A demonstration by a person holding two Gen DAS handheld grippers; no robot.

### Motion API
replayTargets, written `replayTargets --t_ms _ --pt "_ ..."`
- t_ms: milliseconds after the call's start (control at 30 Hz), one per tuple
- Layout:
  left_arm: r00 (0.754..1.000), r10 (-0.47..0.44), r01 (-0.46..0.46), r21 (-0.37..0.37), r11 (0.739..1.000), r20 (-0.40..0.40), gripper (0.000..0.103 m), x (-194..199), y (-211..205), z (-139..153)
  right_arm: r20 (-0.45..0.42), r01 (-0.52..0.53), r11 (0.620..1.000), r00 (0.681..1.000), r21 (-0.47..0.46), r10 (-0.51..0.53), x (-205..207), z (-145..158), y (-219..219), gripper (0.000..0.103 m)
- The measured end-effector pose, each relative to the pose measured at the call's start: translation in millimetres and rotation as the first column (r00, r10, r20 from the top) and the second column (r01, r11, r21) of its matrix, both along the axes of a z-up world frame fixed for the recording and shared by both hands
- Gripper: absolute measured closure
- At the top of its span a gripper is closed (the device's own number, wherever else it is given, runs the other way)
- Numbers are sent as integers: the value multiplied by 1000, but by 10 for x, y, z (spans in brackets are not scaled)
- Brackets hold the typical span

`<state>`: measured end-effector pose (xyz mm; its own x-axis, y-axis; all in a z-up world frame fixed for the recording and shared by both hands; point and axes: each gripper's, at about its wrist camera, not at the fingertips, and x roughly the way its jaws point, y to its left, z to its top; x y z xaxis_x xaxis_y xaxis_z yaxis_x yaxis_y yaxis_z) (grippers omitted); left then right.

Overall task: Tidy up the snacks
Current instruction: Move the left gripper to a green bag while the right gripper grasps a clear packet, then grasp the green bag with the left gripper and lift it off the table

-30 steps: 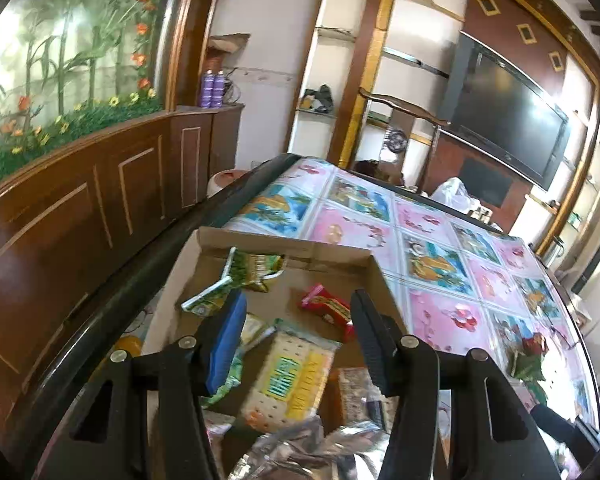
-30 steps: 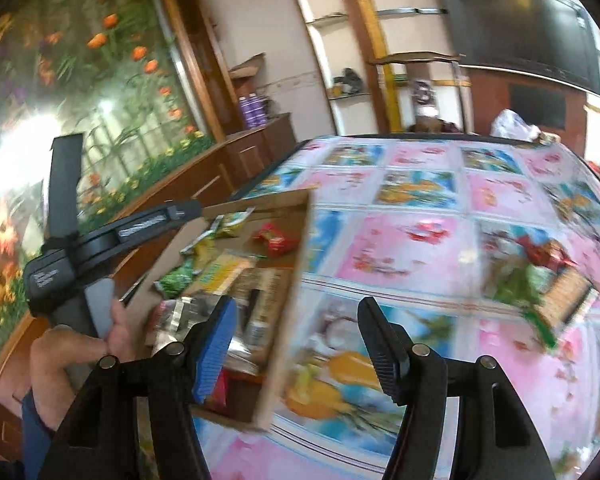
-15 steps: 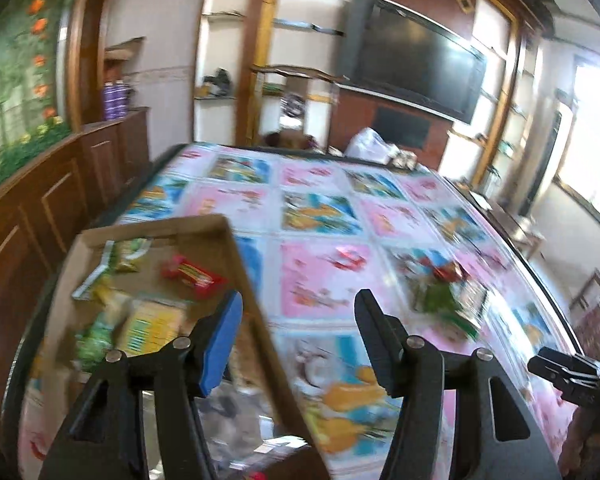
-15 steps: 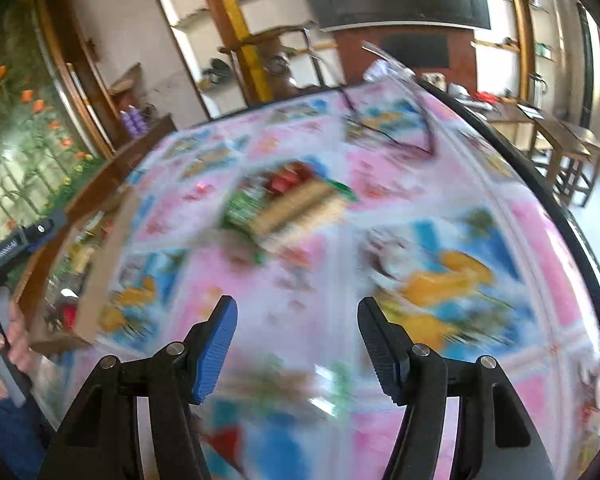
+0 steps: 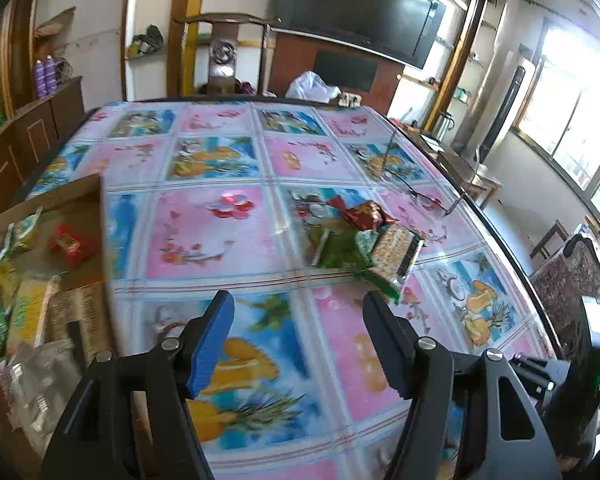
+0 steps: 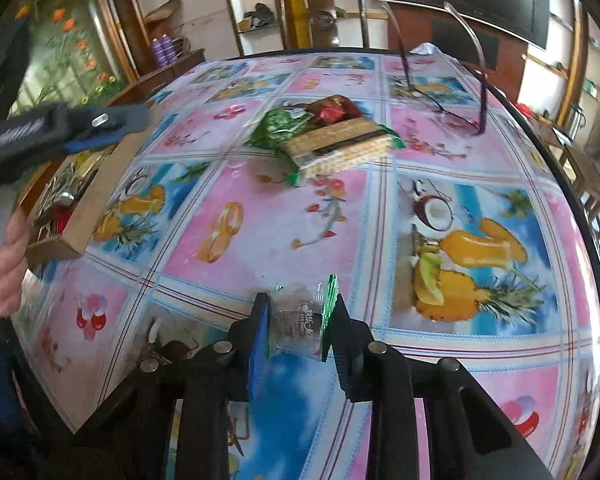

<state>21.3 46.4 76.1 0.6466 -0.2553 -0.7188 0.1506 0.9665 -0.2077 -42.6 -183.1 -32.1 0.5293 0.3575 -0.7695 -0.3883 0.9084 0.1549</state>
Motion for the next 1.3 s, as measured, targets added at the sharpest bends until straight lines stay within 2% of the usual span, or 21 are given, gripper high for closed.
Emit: replayTargets --t_ms 133,200,400,433,533,733,900,967,1067,1300 --pt "997 -8 4 -52 999 -79 37 400 -197 -97 -51 51 983 998 175 -43 124 -12 -252 74" --pt "994 -12 7 -46 999 -112 37 561 -295 -159 -77 76 960 995 269 -58 144 -34 -403 74" --pt "984 -34 37 14 999 -176 37 997 -639 -420 -134 105 920 989 379 -58 176 -112 -590 74" --pt "983 -17 22 27 999 -184 38 1055 -658 -470 -133 106 919 989 381 -59 172 -108 -591 74" --pt "981 -15 18 11 1000 -192 54 1119 -661 -567 -124 95 918 991 386 -50 165 -92 -581 74" --pt "988 -7 15 53 999 -155 65 852 -567 -573 -132 97 913 990 396 -48 168 -102 -607 74" --pt "994 -3 14 93 996 -113 65 389 -384 -587 -136 109 919 989 378 -62 176 -104 -620 74" --pt "996 12 -3 99 995 -86 65 240 -307 -590 -110 116 942 990 315 -86 192 -45 -536 74" --pt "998 27 -22 91 996 -60 65 206 -257 -588 -46 112 965 993 235 -104 230 123 -356 74" --pt "999 38 -39 69 997 15 65 167 -199 -438 40 105 974 993 203 -115 569 561 171 74"
